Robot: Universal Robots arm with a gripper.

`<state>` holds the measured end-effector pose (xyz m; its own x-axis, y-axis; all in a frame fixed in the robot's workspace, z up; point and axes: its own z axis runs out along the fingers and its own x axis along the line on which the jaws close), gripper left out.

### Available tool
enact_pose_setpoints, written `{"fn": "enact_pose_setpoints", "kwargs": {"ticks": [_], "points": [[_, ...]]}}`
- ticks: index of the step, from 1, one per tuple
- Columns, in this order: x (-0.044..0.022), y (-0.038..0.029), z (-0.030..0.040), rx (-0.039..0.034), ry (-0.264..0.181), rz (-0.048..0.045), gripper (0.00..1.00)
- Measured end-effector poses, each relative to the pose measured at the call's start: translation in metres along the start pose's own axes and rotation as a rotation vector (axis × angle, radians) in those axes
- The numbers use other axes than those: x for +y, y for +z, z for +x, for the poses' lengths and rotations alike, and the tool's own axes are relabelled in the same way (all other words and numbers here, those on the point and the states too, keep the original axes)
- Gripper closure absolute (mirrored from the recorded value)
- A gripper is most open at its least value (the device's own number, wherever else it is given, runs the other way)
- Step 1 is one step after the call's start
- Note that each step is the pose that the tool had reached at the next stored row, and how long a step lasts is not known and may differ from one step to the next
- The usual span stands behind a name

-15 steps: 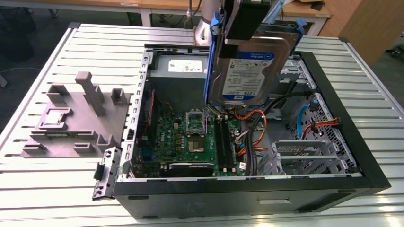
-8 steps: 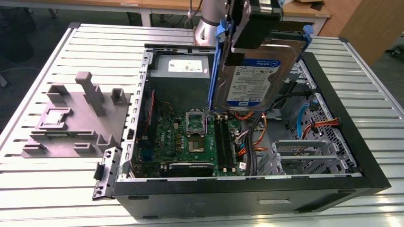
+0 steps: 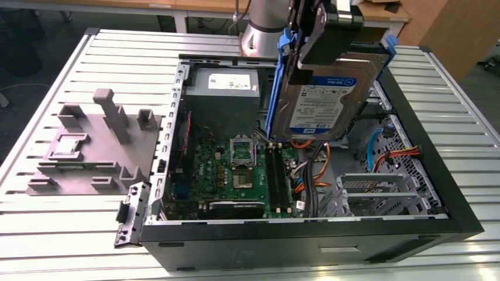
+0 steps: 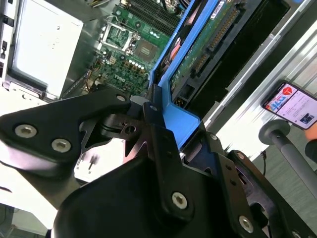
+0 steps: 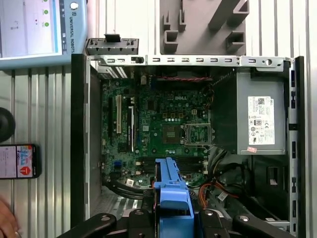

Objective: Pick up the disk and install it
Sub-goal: 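Insert the disk into the insertion slot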

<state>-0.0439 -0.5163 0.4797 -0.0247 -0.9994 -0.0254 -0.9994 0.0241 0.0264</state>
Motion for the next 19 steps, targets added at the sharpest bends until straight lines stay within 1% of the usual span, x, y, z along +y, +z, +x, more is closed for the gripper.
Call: {"fn": "enact_pose_setpoints", "kwargs": {"ticks": [3, 5, 7, 17, 19], "points": [[0.0000, 0.0003, 0.0037, 0.0000, 0.000, 0.0001, 0.63], [0.0000, 0.0003, 0.0039, -0.0001, 0.000, 0.0002, 0.63], [-0.0001, 0.0003, 0.0060, 0.0000, 0.000, 0.0002, 0.63], [-0.0001, 0.0003, 0.0062, 0.0001, 0.000, 0.0001, 0.63], [-0.0003, 0.0008, 0.0079, 0.0004, 0.000, 0.0002, 0.63]]}}
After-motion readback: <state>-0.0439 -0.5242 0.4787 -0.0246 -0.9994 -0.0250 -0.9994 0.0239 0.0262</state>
